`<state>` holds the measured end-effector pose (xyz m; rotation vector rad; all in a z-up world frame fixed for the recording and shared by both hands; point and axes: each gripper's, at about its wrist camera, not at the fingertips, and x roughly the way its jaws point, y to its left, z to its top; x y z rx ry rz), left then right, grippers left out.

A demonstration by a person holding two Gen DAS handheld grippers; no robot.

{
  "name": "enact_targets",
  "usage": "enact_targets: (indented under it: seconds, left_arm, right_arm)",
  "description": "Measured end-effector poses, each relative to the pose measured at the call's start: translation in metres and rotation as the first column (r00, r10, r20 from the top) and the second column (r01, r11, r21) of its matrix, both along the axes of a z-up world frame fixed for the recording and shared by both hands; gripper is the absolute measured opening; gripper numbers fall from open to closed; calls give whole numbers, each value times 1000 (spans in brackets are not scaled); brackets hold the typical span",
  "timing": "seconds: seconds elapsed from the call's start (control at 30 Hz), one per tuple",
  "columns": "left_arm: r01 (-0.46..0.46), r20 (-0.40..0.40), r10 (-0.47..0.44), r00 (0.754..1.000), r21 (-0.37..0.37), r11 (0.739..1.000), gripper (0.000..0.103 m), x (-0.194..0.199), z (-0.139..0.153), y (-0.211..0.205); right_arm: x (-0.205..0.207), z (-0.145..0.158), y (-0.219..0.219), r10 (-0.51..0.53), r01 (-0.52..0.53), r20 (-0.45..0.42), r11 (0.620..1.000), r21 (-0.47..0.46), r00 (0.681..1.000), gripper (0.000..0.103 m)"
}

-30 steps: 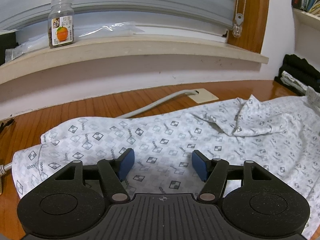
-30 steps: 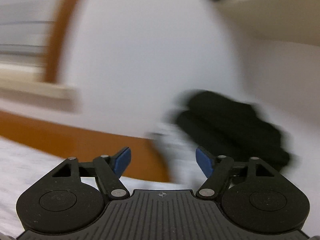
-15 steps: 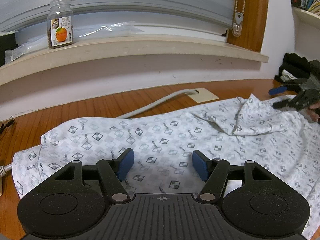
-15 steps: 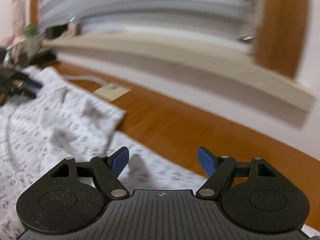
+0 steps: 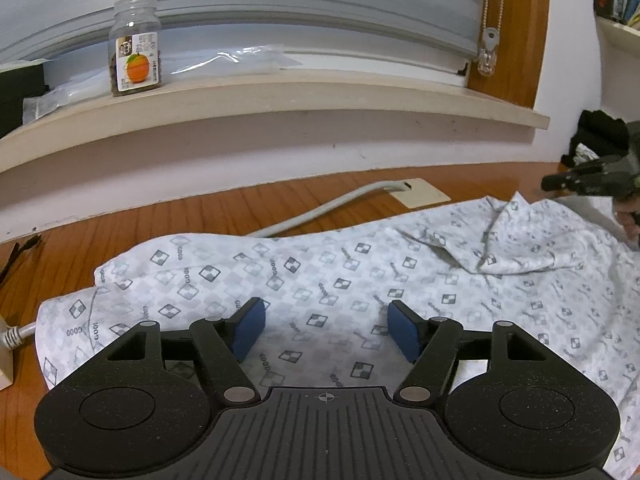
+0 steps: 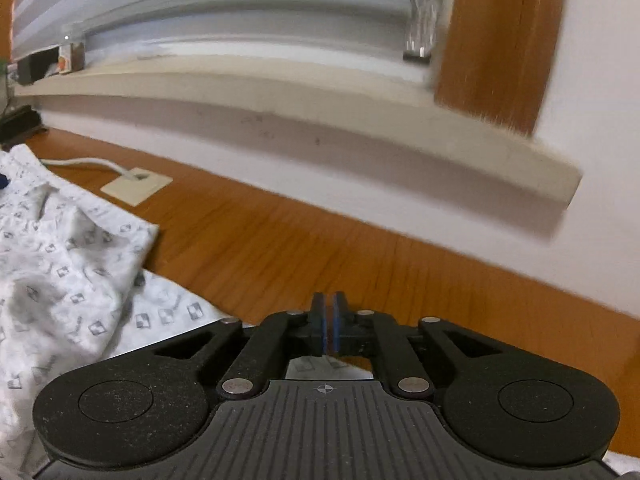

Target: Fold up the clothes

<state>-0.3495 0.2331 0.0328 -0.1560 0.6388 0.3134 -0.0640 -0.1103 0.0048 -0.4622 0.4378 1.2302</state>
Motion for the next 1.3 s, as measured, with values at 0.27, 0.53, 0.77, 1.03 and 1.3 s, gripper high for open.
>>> enact_targets:
  seconds: [0.27,0.53,0.77,1.03,1.3]
  left_arm:
    - [-1,-8,1,1000,13,1000,71,2,-1,-1]
    - [-10,-18,11,1000,49,999,77,3,0,-4]
    - [-22,-19,23,1000,37,999,77,2,-1,-2]
    - [-30,-13,31,999,65,997,78,2,0,-6]
    - [-4,121,-3,993,56,998,80,22,25,-37]
  right_arm:
    - [-91,26,29,287,-283,-96,958,50,953,53]
    - [-105,10,71,297,-305,-112,950,-60,948,4]
    - [-23,42,22,96,-70,-200,988,135,975,4]
    - [-19,29,-19,54,-34,-152,990,134,987,43]
    - [-57,-5,-66,137,-116,-248,989,96,959,67]
